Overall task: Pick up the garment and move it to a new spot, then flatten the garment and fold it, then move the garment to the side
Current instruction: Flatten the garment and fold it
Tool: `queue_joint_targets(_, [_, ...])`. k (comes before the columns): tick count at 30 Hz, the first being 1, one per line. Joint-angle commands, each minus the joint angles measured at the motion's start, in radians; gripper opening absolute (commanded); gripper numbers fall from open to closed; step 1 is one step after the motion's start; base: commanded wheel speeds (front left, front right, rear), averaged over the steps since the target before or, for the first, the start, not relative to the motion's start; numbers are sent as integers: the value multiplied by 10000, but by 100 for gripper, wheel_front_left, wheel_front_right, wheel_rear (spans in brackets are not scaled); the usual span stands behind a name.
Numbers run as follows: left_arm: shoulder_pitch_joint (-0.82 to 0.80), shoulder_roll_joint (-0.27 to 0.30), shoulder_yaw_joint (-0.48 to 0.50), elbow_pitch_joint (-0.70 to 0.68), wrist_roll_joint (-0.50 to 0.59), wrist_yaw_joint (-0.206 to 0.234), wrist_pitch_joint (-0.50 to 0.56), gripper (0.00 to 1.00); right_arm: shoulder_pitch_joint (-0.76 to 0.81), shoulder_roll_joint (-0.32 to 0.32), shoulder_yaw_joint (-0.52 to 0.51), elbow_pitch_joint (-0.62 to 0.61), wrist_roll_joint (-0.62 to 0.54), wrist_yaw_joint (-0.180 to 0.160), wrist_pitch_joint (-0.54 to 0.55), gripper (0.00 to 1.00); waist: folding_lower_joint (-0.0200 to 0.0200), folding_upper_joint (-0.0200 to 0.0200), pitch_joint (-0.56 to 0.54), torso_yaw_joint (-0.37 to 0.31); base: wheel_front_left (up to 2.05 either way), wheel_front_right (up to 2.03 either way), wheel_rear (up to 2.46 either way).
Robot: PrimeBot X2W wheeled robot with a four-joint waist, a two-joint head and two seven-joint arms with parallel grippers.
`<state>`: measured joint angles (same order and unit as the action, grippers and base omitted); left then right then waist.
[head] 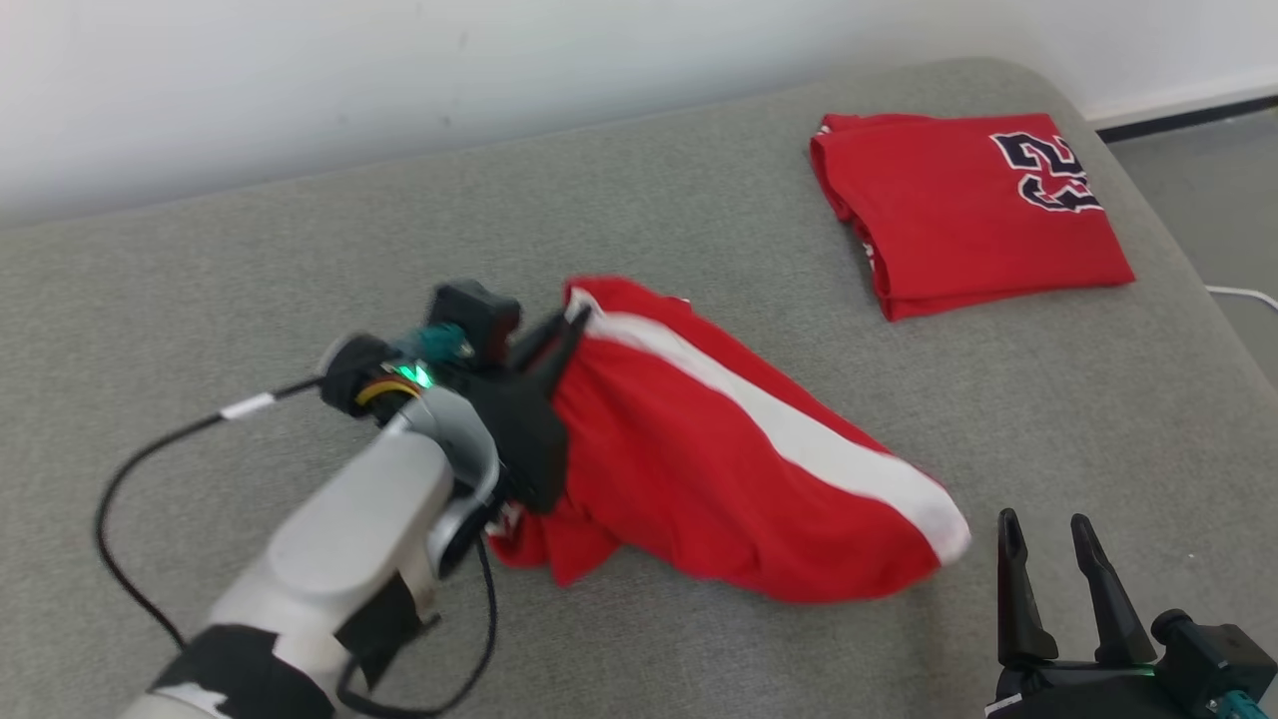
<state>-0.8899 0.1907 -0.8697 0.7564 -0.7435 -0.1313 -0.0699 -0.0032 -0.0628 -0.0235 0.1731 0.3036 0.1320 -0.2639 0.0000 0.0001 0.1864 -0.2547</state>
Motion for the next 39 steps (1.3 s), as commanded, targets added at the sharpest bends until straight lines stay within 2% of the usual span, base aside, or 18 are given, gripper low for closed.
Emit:
queue_joint_targets(1, [-307,178,141,81,93,48,-342,0,25,-53,12,-5,8,-31,0,100,0,-1,-193,295,0,0,0])
queue_joint_targets(8, [-849,596,479,-290,229,86,-1222,0,170,-169,-37,31,-9,-29,0,100,0,-1,-533,974,0,0,0])
queue_joint_targets(16, [890,867,215,-2007,252,426,-1620,0,425,-183,-110,45,31,-31,0,100,0,-1,-768,1595,0,0,0])
queue_joint_targets(25, [4630,1389,-247,-4825,240,1560,-1887,0,725,-278,-201,28,36,-31,0,100,0,-1,-1047,2371,0,0,0])
queue_joint_targets(28, [5555,1592,-207,-5283,180,1847,-1929,0,783,-349,-147,58,58,-29,0,100,0,-1,-1109,2604,0,0,0])
queue_joint_targets(33, [6616,1555,742,-5590,229,2141,-1957,0,861,-412,-56,89,63,-31,0,100,0,-1,-1222,2915,0,0,0])
queue_joint_targets(39, [7616,1202,1935,-5278,621,1833,-1951,0,896,-518,19,179,145,-30,0,100,0,-1,-1387,3001,0,0,0])
